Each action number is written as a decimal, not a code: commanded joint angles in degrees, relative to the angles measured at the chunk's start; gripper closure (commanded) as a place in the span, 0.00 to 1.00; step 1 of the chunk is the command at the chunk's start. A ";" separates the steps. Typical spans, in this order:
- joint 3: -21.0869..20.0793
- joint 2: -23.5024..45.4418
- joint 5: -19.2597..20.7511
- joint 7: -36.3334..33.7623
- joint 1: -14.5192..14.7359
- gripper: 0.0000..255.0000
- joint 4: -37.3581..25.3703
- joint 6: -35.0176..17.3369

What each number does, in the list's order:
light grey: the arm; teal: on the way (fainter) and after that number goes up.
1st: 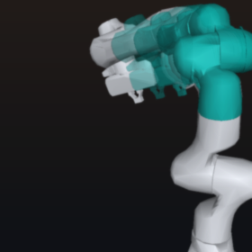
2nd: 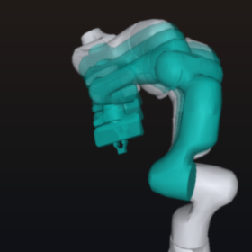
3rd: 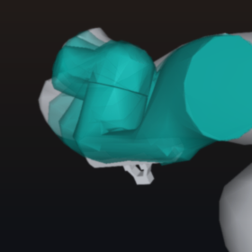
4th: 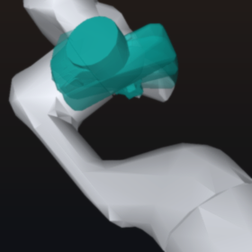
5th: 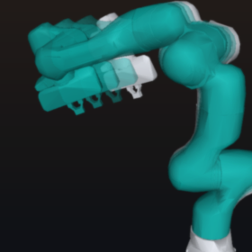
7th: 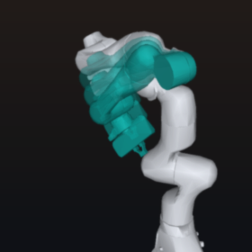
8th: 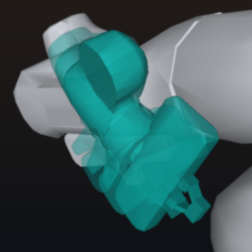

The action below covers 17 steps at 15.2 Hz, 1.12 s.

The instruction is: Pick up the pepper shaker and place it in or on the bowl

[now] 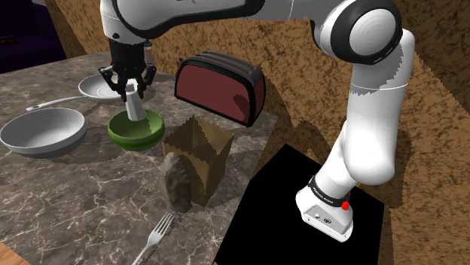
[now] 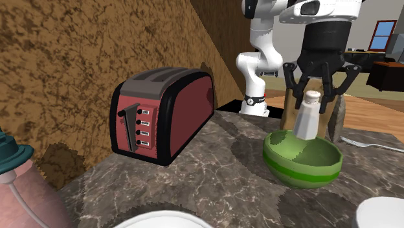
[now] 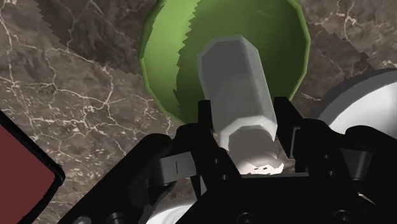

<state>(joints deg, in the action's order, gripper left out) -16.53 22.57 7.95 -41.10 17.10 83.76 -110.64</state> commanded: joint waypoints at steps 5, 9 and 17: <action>0.13 0.42 0.23 -0.23 -0.12 1.00 2.90 -3.34; 0.13 0.42 0.23 -0.24 -0.12 1.00 2.89 -3.34; 0.13 0.42 0.23 -0.23 -0.12 0.00 2.89 -3.34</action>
<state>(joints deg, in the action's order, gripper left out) -16.40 22.99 8.18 -41.33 16.98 86.65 -113.98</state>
